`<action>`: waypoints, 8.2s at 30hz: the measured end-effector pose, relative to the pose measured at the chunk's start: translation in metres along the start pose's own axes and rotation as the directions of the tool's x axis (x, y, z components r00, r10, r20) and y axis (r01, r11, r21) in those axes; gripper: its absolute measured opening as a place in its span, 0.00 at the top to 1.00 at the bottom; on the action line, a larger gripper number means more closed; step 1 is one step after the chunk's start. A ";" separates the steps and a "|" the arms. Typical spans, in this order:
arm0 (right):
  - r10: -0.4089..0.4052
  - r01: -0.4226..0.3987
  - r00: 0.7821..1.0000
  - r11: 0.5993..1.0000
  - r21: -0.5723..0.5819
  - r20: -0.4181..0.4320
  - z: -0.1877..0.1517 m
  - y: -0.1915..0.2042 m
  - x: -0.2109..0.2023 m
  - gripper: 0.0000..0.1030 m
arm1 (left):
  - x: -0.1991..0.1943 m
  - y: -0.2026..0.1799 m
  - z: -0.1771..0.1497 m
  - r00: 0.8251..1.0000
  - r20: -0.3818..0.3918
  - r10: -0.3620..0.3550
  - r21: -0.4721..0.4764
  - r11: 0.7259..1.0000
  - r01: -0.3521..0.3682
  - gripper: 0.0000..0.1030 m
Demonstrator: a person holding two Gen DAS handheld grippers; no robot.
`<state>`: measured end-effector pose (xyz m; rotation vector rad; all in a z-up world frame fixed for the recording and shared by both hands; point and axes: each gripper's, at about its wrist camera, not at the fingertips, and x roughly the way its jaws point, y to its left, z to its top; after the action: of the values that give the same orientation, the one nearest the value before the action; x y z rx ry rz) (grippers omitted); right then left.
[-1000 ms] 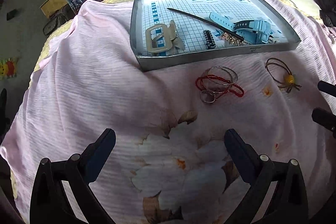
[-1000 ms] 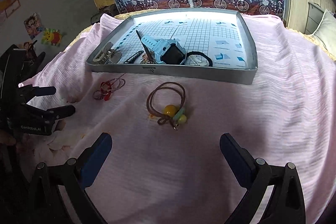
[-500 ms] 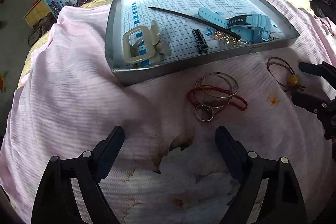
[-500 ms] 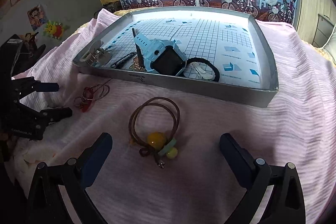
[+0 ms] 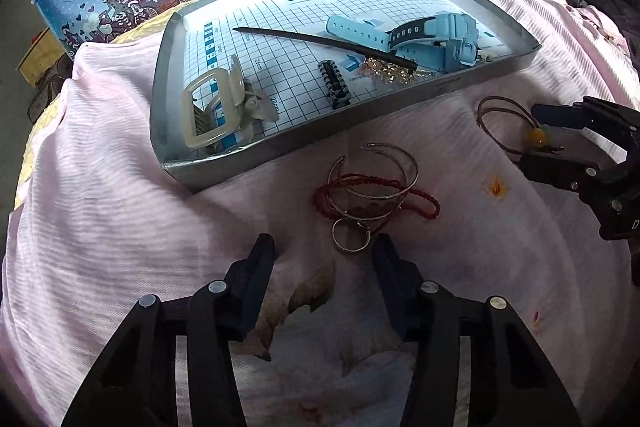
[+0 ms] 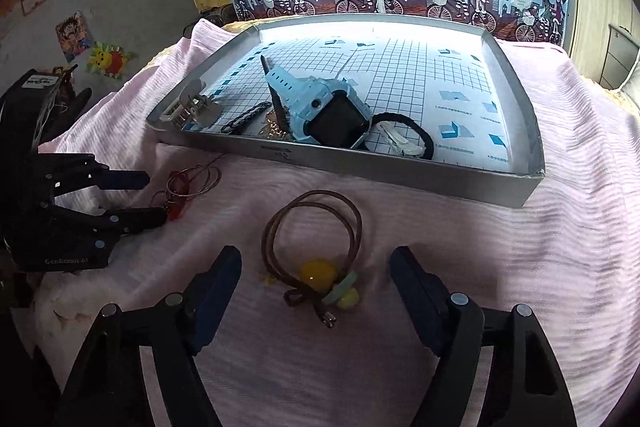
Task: Organize jewelry
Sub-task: 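Lower the left tool to the silver rings while the right tool approaches the brown hair tie, then close the left tool on a silver ring while the right tool grasps the brown hair tie, then carry the silver rings and brown beaded hair tie over the tray, then open both tools to drop the silver ring and hair tie into the tray, then lift both open tools up and away from the tray, then lower the left tool onto the red string bracelet while the right tool approaches it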
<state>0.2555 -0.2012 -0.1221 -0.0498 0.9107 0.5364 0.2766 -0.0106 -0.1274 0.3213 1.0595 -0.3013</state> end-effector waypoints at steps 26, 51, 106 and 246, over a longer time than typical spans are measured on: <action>0.071 -0.070 0.997 0.997 0.021 -0.034 -0.004 0.010 0.008 0.55 | 0.006 -0.004 0.007 0.994 -0.059 -0.091 -0.060 0.994 0.087 0.84; 0.140 -0.139 0.990 0.987 0.078 -0.004 -0.008 0.003 0.004 0.73 | -0.008 -0.011 0.005 0.986 -0.002 -0.169 -0.109 0.980 0.168 0.84; -0.086 0.047 0.969 0.985 0.169 0.233 0.042 -0.046 -0.013 0.73 | -0.006 0.021 0.071 0.944 0.287 -0.164 -0.275 0.930 0.245 0.84; -0.005 -0.013 0.994 0.987 0.159 0.111 -0.013 0.032 -0.064 0.10 | -0.066 0.042 -0.034 0.992 0.015 -0.125 -0.382 0.916 0.121 0.03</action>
<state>0.1996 -0.2041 -0.0754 0.1259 0.8424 0.4640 0.2361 0.0470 -0.0797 -0.0968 1.1243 -0.1982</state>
